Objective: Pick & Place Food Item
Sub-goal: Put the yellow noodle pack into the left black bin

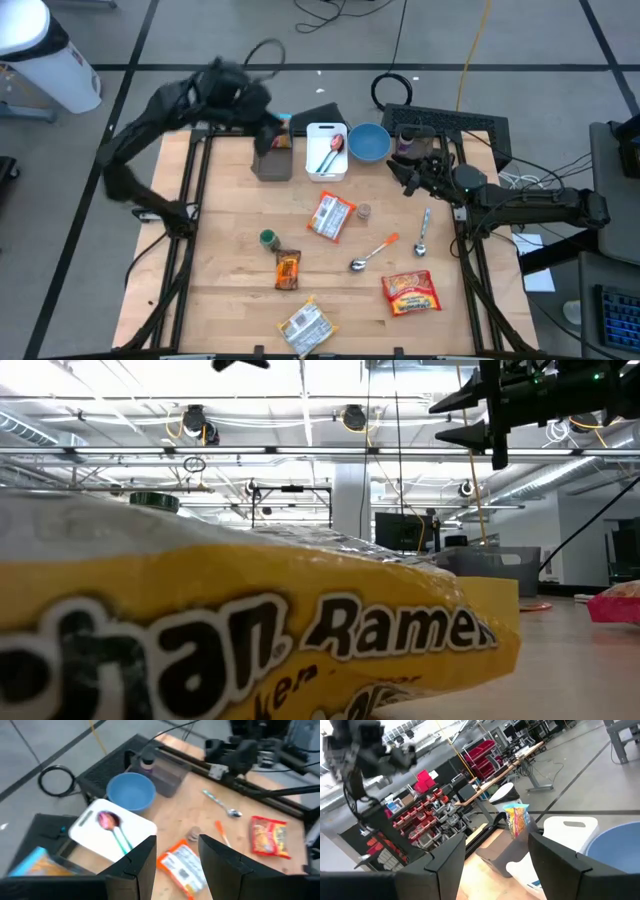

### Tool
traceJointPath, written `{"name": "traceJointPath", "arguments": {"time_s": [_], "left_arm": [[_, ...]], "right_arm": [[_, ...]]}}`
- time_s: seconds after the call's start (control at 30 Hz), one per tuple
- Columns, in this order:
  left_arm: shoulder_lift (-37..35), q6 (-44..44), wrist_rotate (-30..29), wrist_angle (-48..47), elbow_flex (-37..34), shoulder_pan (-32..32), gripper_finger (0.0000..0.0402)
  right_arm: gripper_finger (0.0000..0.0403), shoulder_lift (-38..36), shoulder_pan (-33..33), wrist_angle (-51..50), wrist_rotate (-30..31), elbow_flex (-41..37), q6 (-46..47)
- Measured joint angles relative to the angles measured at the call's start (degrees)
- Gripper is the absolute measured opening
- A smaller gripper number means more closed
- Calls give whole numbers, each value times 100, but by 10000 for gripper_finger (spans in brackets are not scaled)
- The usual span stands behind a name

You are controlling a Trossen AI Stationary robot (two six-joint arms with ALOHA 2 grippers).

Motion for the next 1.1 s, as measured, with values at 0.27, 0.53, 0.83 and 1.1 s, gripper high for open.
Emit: {"name": "traceJointPath", "arguments": {"time_s": [0.27, 0.53, 0.83, 1.1], "left_arm": [[-2638, -1419, -65, 3624, -4472, -822, 152], [-4284, -3011, -511, 7230, -7603, -1678, 152], [-4079, -3356, -1525, 10332, -9176, -2086, 152], [-3682, -3460, -3194, 10784, -9083, -2051, 152]], "right_arm": [[210, 294, 0, 1, 5, 2, 391], [210, 856, 0, 133, 4, 2, 971], [210, 1489, 9, 1061, -34, 2, 1108], [210, 1667, 9, 1205, -115, 2, 1108]]}}
